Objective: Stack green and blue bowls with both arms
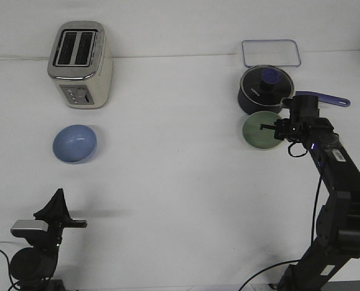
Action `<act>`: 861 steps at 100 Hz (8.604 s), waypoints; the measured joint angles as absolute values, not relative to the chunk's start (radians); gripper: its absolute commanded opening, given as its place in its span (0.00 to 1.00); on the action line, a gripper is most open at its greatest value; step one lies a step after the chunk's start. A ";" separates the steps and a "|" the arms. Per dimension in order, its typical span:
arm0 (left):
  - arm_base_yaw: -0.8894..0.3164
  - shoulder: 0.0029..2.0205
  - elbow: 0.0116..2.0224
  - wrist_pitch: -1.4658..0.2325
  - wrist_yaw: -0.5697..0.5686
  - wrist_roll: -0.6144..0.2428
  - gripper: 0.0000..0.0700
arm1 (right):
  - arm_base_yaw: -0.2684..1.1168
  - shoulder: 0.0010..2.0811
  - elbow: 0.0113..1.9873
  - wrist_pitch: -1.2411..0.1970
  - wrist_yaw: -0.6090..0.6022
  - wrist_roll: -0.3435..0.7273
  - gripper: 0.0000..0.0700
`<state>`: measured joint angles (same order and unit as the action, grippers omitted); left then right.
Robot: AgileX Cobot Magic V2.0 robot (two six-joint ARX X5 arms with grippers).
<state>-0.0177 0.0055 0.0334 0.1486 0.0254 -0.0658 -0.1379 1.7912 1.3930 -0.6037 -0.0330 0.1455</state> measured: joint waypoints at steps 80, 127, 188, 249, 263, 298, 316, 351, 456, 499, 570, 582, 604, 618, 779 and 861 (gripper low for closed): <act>-0.018 0.006 0.033 0.149 0.025 -0.066 0.02 | 0.242 1.118 1.008 -0.646 -0.279 0.209 0.00; -0.018 0.006 0.033 0.149 0.025 -0.066 0.02 | 0.609 1.320 0.890 -0.507 -0.243 0.345 0.00; -0.018 0.006 0.034 0.149 0.025 -0.120 0.02 | 0.619 1.409 0.891 -0.476 -0.261 0.326 0.41; -0.015 0.315 0.399 -0.050 -0.057 -0.355 0.02 | 0.324 0.767 0.743 -0.223 -0.081 0.109 0.41; 0.008 0.575 0.601 -0.175 -0.057 -0.354 0.02 | 0.324 0.638 0.556 -0.125 -0.052 0.105 0.41; 0.039 1.177 0.990 -0.353 0.007 -0.279 0.79 | 0.322 0.551 0.418 -0.140 -0.056 0.147 0.41; 0.058 1.320 1.088 -0.432 0.019 -0.261 0.79 | 0.322 0.551 0.418 -0.141 -0.068 0.147 0.41; 0.156 1.511 1.106 -0.413 0.026 -0.209 0.79 | 0.322 0.551 0.418 -0.143 -0.075 0.148 0.41; 0.173 1.608 1.181 -0.408 0.260 -0.179 0.02 | 0.322 0.551 0.418 -0.148 -0.075 0.154 0.41; -0.079 1.301 1.214 -0.551 0.507 -0.165 0.02 | 0.322 0.552 0.418 -0.175 -0.075 0.154 0.41; -0.702 1.554 1.214 -0.622 0.381 -0.083 0.02 | 0.322 0.552 0.418 -0.176 -0.076 0.154 0.41; -0.710 1.579 1.214 -0.591 0.381 -0.075 0.02 | 0.322 0.552 0.418 -0.176 -0.076 0.154 0.41; -0.708 1.581 1.214 -0.569 0.380 -0.070 0.69 | 0.322 0.552 0.418 -0.176 -0.076 0.154 0.41; -0.707 1.581 1.214 -0.537 0.385 -0.068 0.70 | 0.322 0.552 0.418 -0.176 -0.076 0.154 0.41; -0.026 0.285 0.323 0.127 -0.001 -0.003 0.02 | 0.322 0.236 0.418 -0.191 0.210 0.085 0.00; -0.026 0.006 0.054 0.122 0.004 0.012 0.02 | 0.321 0.236 0.418 -0.191 0.210 0.083 0.00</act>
